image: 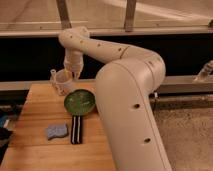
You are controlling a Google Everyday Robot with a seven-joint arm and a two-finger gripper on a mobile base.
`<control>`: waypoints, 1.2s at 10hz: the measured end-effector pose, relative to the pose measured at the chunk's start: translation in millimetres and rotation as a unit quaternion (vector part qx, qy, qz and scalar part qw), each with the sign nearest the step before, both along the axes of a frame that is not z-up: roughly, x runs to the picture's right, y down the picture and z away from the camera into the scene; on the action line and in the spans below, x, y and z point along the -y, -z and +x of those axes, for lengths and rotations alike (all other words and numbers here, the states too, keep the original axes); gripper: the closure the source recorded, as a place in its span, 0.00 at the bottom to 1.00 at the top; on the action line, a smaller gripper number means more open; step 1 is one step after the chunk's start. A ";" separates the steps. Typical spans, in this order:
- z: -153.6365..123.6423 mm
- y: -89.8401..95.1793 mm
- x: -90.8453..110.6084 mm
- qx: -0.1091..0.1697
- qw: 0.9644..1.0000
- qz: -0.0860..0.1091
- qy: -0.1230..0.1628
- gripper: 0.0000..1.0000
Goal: Place the ceramic cup in the ceramic bowl
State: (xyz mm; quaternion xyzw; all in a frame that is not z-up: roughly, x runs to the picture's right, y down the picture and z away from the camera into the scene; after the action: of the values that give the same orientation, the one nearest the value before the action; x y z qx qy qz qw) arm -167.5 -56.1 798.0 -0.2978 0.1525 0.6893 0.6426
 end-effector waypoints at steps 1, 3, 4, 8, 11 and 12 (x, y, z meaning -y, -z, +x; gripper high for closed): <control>14.3 -3.6 -3.5 -0.005 1.000 0.000 -0.014 1.00; 44.9 -16.7 -13.2 -0.016 0.999 -0.001 -0.044 1.00; 54.3 -26.2 -21.6 -0.021 0.998 -0.005 -0.060 1.00; 60.2 -59.3 -54.2 -0.019 0.995 -0.031 -0.093 1.00; 47.9 -67.3 -71.8 -0.011 0.994 -0.048 -0.094 1.00; 47.3 -69.2 -75.4 -0.011 0.994 -0.052 -0.093 0.99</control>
State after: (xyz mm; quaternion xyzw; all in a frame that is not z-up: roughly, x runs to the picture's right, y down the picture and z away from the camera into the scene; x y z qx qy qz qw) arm -120.3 19.3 867.3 -0.3365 0.1671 0.7403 0.5575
